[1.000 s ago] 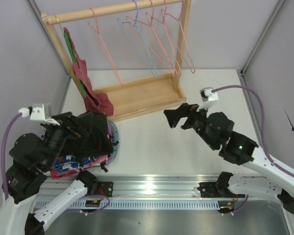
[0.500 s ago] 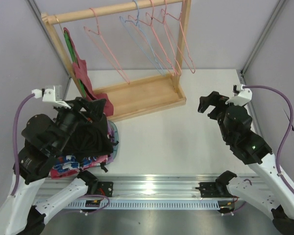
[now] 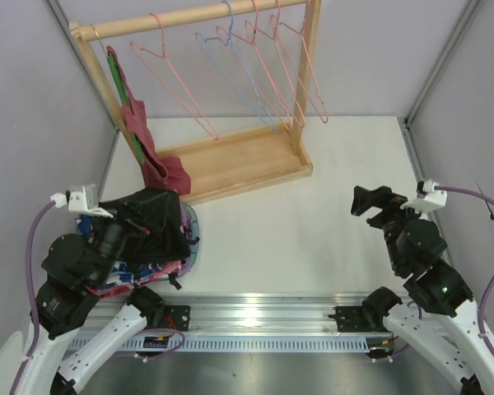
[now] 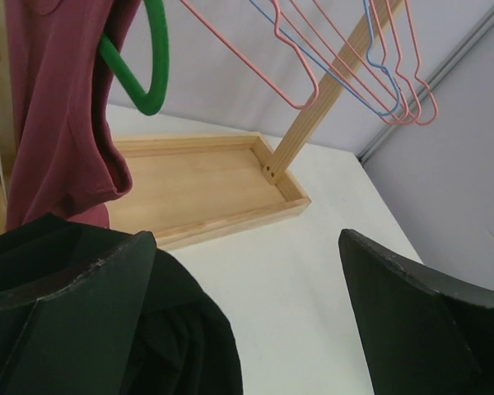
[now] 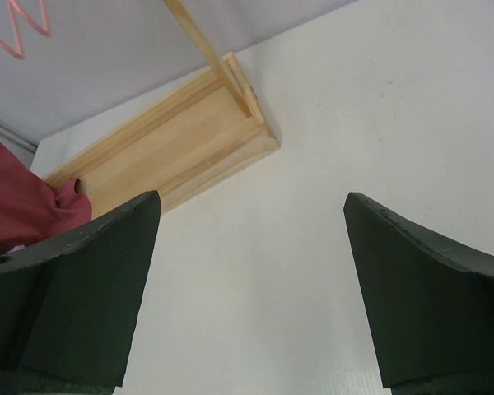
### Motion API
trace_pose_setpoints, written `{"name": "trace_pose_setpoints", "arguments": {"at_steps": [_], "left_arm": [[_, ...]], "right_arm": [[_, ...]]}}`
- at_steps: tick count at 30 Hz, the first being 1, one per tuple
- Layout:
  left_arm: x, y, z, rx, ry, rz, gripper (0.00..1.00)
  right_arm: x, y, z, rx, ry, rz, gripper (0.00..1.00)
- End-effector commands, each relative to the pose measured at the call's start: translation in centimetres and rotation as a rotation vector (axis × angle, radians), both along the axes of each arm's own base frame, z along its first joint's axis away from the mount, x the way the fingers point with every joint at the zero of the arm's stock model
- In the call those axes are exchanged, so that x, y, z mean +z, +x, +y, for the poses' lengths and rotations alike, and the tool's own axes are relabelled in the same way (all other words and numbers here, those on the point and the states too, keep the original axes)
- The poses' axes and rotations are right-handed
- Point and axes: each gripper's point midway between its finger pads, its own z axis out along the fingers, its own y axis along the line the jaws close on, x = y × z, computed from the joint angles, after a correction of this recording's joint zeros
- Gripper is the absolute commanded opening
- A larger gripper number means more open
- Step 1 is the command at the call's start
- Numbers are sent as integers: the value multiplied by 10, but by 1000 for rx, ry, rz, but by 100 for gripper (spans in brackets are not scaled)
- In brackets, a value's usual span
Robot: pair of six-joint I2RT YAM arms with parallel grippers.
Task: Remove the trousers from the hanger
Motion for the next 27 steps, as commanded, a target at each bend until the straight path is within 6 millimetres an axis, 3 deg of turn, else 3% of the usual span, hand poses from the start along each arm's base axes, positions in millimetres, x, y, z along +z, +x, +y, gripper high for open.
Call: {"name": "trace_pose_setpoints", "arguments": {"at_steps": [1, 4, 6, 7, 9, 10, 18, 27], "left_arm": [[-10, 1, 5, 28, -26, -21, 99], [-26, -1, 3, 14, -67, -43, 100], [-19, -8, 4, -1, -130, -104, 99], [-39, -2, -2, -8, -110, -78, 100], [-41, -1, -2, -6, -143, -88, 100], [-54, 2, -5, -11, -140, -71, 99], [-85, 7, -5, 10, -96, -13, 99], [-94, 5, -2, 17, -113, -25, 99]], "right_arm": [[-13, -4, -5, -25, 54, -10, 99], [-29, -9, -8, -28, 74, 0, 99], [-45, -10, -11, -47, 75, 19, 100], [-46, -13, -15, -56, 93, 4, 99], [-63, -13, -18, -75, 85, 19, 99], [-63, -16, -21, -83, 102, 4, 99], [-71, -21, -25, -87, 116, 4, 99], [-64, -18, -19, -62, 103, -10, 99]]}}
